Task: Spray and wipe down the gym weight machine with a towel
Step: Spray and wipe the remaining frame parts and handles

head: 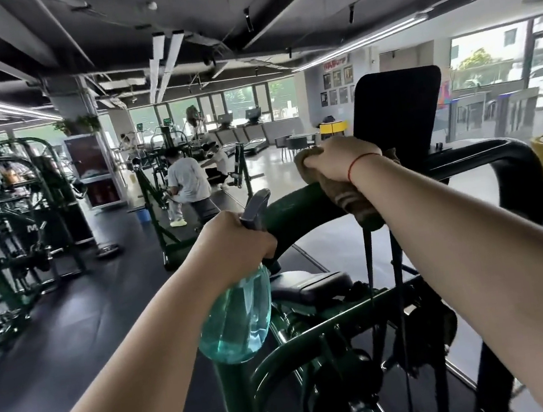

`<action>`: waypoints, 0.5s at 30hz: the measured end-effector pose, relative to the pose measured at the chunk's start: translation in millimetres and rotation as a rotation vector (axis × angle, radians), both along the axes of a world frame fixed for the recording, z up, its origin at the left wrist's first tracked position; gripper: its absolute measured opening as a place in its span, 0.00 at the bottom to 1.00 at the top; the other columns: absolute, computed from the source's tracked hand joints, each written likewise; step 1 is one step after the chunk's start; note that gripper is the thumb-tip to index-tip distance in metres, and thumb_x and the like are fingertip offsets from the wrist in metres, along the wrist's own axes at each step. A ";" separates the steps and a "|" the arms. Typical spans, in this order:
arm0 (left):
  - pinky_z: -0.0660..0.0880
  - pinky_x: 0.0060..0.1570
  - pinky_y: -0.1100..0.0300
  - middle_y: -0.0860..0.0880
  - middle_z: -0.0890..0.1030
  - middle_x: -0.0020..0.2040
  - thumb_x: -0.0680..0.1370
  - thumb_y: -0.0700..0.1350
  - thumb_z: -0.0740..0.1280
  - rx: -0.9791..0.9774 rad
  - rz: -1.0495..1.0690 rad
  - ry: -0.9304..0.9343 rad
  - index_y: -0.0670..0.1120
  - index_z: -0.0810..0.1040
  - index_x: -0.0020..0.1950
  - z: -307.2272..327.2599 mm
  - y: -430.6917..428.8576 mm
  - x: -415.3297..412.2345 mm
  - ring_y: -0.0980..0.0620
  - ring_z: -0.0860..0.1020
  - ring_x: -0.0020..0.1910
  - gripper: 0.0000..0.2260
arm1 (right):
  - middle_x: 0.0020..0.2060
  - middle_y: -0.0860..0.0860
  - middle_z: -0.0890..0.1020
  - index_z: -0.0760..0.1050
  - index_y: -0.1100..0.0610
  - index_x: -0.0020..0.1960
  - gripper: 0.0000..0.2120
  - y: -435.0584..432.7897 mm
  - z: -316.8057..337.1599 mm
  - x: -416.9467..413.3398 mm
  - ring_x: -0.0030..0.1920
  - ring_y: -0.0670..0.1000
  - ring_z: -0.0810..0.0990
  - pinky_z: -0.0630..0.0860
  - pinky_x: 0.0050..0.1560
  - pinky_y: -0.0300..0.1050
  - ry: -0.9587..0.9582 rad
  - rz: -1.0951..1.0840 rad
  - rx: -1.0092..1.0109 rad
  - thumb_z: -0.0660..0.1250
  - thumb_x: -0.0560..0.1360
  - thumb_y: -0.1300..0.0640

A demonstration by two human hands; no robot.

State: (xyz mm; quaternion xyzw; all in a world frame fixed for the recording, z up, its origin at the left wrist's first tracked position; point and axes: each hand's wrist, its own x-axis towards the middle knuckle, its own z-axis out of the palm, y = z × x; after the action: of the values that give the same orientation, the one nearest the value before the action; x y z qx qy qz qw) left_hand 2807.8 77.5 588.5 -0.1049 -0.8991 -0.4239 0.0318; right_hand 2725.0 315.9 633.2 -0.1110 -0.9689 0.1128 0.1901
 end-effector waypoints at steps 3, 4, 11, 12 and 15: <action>0.72 0.35 0.57 0.46 0.79 0.36 0.69 0.42 0.73 -0.011 -0.003 0.018 0.41 0.80 0.43 -1.8 1.0 -1.9 0.47 0.74 0.34 0.07 | 0.45 0.51 0.78 0.74 0.54 0.65 0.24 -15.5 -5.1 8.5 0.45 0.55 0.75 0.71 0.50 0.50 0.062 -0.068 0.140 0.52 0.81 0.39; 0.72 0.35 0.57 0.46 0.79 0.36 0.69 0.42 0.73 -0.015 -0.007 0.028 0.41 0.80 0.43 -1.9 1.4 -1.6 0.47 0.74 0.33 0.07 | 0.44 0.50 0.78 0.75 0.53 0.63 0.24 -23.5 -11.6 15.6 0.44 0.54 0.74 0.69 0.51 0.51 0.121 -0.063 0.195 0.51 0.81 0.39; 0.71 0.33 0.59 0.46 0.80 0.35 0.66 0.45 0.72 -0.008 0.007 0.064 0.44 0.79 0.36 -6.6 6.1 5.4 0.48 0.75 0.32 0.06 | 0.55 0.45 0.82 0.78 0.48 0.61 0.22 -42.4 -84.7 57.2 0.58 0.54 0.76 0.66 0.60 0.53 0.681 0.290 0.320 0.60 0.71 0.40; 0.71 0.33 0.58 0.46 0.80 0.34 0.67 0.45 0.72 0.019 0.026 0.061 0.44 0.79 0.37 -7.6 5.4 6.0 0.48 0.74 0.32 0.06 | 0.56 0.46 0.82 0.79 0.49 0.61 0.23 -31.9 -87.2 55.0 0.58 0.55 0.77 0.67 0.60 0.53 0.723 0.287 0.283 0.61 0.71 0.42; 0.74 0.34 0.56 0.44 0.80 0.33 0.64 0.44 0.73 0.100 0.058 0.015 0.43 0.81 0.36 -10.9 0.3 5.7 0.44 0.76 0.33 0.06 | 0.53 0.51 0.82 0.79 0.53 0.60 0.21 -0.1 -86.2 46.3 0.56 0.57 0.78 0.64 0.57 0.48 0.820 0.094 0.072 0.60 0.74 0.44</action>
State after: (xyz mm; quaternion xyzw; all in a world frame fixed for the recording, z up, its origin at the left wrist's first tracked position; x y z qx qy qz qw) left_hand 2813.5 77.9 577.7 -0.0801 -0.8791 -0.4665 0.0562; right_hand 2771.4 315.8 547.0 -0.0057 -0.8203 0.1221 0.5588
